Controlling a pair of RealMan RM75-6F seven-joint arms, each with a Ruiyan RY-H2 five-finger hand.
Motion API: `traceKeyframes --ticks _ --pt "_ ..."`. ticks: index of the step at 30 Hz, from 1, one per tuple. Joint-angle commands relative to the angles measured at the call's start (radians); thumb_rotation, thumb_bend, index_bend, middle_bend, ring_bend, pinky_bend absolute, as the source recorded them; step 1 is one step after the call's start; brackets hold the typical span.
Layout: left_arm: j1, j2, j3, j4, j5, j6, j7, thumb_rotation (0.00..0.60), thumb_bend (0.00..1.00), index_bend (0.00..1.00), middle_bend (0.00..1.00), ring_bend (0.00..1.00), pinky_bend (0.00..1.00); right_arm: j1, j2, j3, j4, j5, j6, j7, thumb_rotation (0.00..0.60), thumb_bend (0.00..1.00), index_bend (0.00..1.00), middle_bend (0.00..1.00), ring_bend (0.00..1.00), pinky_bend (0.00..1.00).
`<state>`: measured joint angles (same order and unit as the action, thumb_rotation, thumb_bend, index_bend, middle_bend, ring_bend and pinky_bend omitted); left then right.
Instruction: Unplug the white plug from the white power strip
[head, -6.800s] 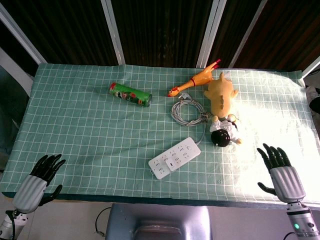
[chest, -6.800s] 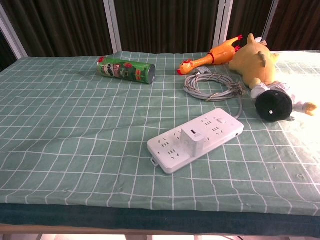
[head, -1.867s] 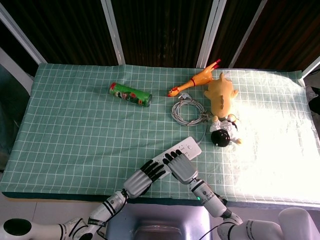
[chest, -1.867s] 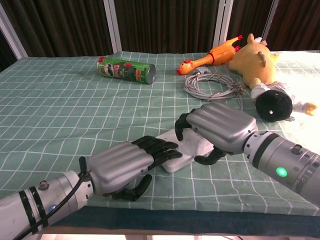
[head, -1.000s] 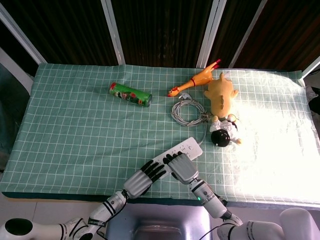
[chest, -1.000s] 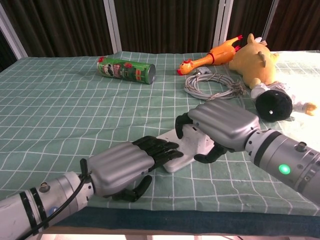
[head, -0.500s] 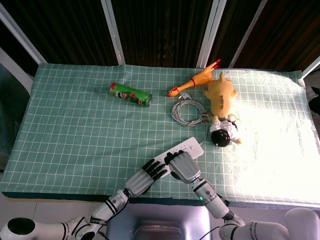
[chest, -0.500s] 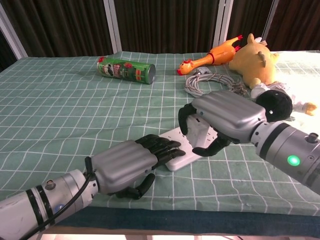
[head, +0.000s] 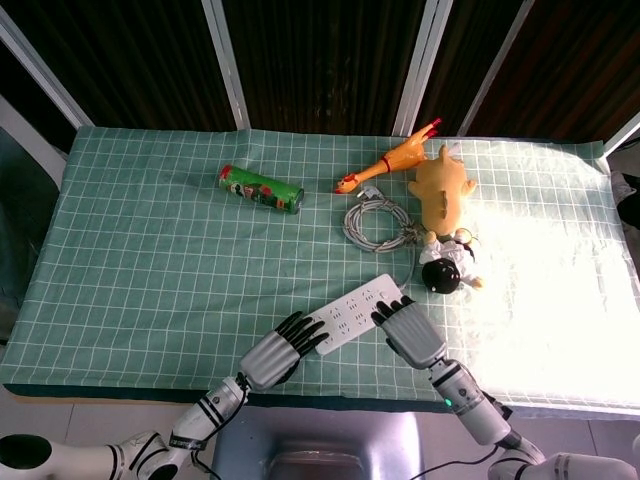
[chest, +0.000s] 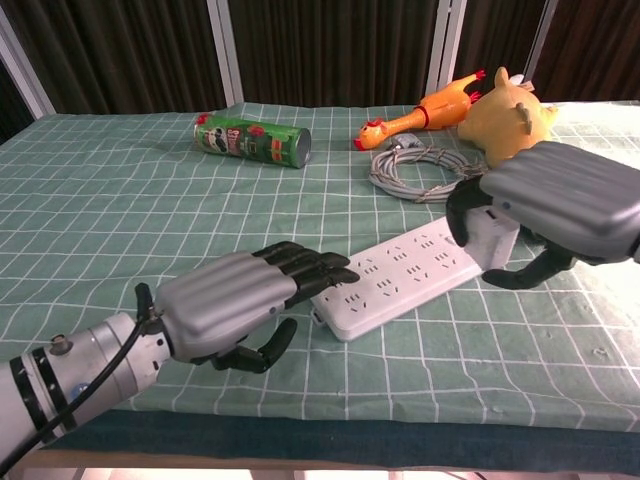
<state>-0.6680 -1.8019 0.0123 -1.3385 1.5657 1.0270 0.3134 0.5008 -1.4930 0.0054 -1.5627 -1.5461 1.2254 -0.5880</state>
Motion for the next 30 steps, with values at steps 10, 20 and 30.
traceKeyframes --ticks 10,20,30 --pt "0.042 0.088 0.025 -0.085 0.027 0.071 -0.020 0.576 0.67 0.00 0.00 0.00 0.03 -0.046 0.173 -0.078 -0.061 0.233 -0.141 -0.479 0.600 0.55 0.69 0.57 0.58 0.64" --pt "0.056 0.142 0.026 -0.096 0.054 0.114 -0.104 0.581 0.58 0.00 0.00 0.00 0.03 -0.024 0.160 -0.088 -0.042 0.279 -0.209 -0.457 0.600 0.42 0.08 0.19 0.21 0.36" --pt "0.078 0.242 0.024 -0.124 0.116 0.213 -0.218 0.571 0.54 0.00 0.00 0.00 0.03 -0.100 0.311 -0.105 -0.198 0.105 -0.035 -0.175 0.600 0.23 0.00 0.00 0.04 0.22"
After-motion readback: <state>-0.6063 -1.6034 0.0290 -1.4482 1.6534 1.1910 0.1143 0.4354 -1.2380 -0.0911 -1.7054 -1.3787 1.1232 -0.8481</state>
